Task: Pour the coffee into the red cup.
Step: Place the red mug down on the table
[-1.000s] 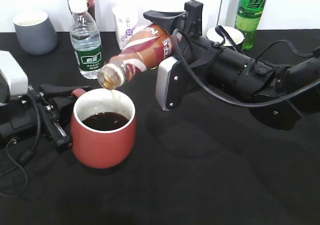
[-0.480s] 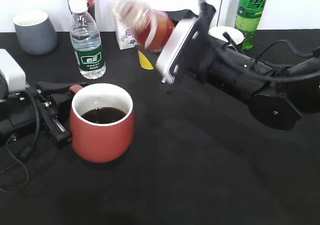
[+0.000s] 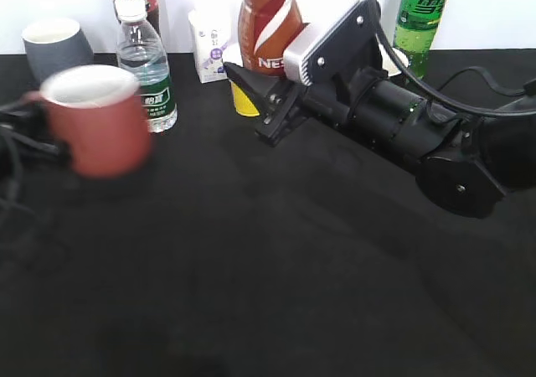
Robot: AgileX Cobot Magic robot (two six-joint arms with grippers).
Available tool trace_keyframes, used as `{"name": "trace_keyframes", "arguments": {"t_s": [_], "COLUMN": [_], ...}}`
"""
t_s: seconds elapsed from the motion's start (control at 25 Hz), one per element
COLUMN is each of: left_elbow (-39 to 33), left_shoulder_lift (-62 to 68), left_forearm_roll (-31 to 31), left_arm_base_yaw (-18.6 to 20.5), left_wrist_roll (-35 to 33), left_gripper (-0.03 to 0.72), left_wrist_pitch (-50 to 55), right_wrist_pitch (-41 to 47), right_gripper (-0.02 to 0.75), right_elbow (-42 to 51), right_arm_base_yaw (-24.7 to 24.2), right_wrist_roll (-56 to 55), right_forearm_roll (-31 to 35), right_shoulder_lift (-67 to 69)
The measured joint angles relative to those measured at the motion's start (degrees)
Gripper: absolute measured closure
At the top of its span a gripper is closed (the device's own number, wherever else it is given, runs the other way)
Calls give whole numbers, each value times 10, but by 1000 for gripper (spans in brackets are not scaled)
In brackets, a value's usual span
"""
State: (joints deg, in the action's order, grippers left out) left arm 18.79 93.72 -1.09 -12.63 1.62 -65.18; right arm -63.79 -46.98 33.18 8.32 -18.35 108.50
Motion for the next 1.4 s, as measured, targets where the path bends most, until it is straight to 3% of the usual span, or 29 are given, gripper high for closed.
{"name": "trace_keyframes", "arguments": {"t_s": [0.24,0.4,0.96,1.12,1.28,1.4], "left_elbow": [11,59,295,301,266,234], "left_shoulder_lift": [1,22,290,299,298,284], "left_forearm_roll": [27,28,-8,-11,-9,-9], "left_arm_base_yaw": [96,127,131,131,131,131], "left_wrist_roll": [-3,-3,-3,0,8,9], "left_gripper": [614,614,614,589,457,423], "left_wrist_pitch": [1,-5,-5,-20,-40,-47], "right_wrist_pitch": [0,0,0,0,0,0], "right_gripper": [203,203,203,203,203,203], "right_elbow": [0,0,0,0,0,0], "right_arm_base_yaw": [0,0,0,0,0,0], "right_wrist_roll": [-1,-1,-1,-1,-1,-1], "right_forearm_roll": [19,19,30,40,41,42], "right_shoulder_lift": [0,0,0,0,0,0]}}
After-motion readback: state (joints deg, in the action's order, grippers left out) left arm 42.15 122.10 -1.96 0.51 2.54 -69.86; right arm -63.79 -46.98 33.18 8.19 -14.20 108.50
